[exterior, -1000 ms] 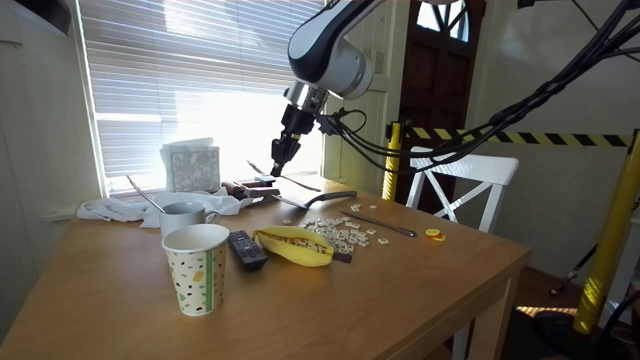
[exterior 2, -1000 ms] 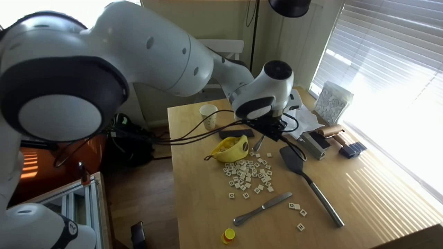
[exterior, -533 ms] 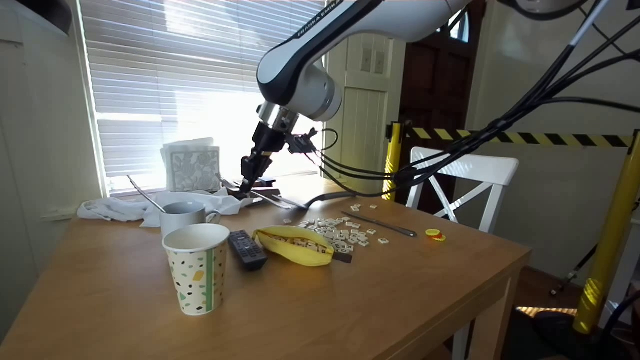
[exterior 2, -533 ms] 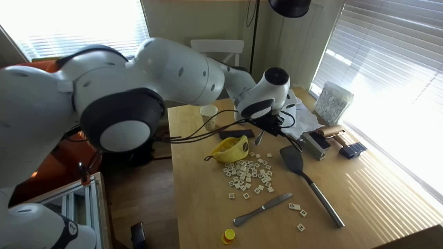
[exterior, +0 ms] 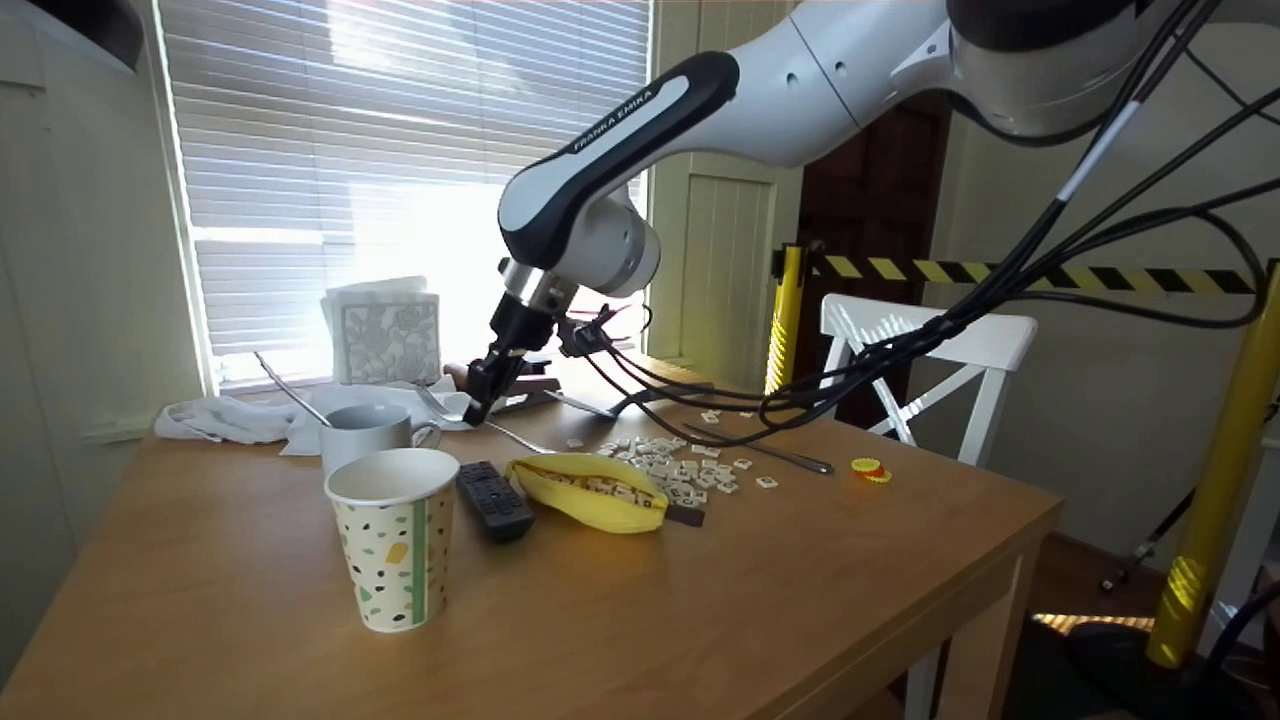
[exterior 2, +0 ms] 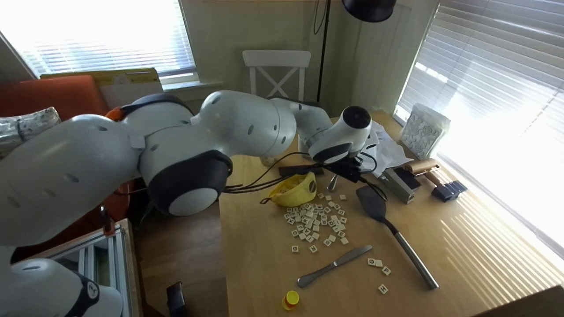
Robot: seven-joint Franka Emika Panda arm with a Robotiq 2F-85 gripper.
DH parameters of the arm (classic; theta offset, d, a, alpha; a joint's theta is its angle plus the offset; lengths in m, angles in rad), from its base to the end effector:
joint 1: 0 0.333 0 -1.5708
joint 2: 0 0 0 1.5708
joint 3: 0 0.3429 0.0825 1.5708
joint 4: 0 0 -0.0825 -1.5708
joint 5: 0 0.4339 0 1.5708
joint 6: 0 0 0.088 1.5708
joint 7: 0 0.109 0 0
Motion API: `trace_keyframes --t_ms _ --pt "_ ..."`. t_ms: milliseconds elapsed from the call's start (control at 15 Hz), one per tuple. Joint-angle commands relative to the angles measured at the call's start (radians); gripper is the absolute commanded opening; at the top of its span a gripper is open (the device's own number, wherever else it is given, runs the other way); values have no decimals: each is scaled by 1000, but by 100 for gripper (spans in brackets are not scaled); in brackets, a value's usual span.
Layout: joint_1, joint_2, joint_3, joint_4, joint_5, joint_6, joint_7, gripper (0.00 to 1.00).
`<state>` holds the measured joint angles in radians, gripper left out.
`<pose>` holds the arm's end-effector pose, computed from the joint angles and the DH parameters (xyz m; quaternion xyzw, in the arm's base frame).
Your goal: Move the silver fork to the left then use the silver knife to move the tiles to the left.
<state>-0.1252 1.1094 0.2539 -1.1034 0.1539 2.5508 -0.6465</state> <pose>0.8625 0.0293 0.1597 -0.9441 -0.2322 -0.2108 0.1015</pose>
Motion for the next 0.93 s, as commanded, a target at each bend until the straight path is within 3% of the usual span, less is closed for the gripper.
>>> trace_keyframes --t_ms 0,533,867 --pt "14 90 15 146 -30 -70 -36 2" --pt "45 135 -19 237 -47 -217 -70 2" --pt "57 164 -33 264 -50 -225 -89 2"
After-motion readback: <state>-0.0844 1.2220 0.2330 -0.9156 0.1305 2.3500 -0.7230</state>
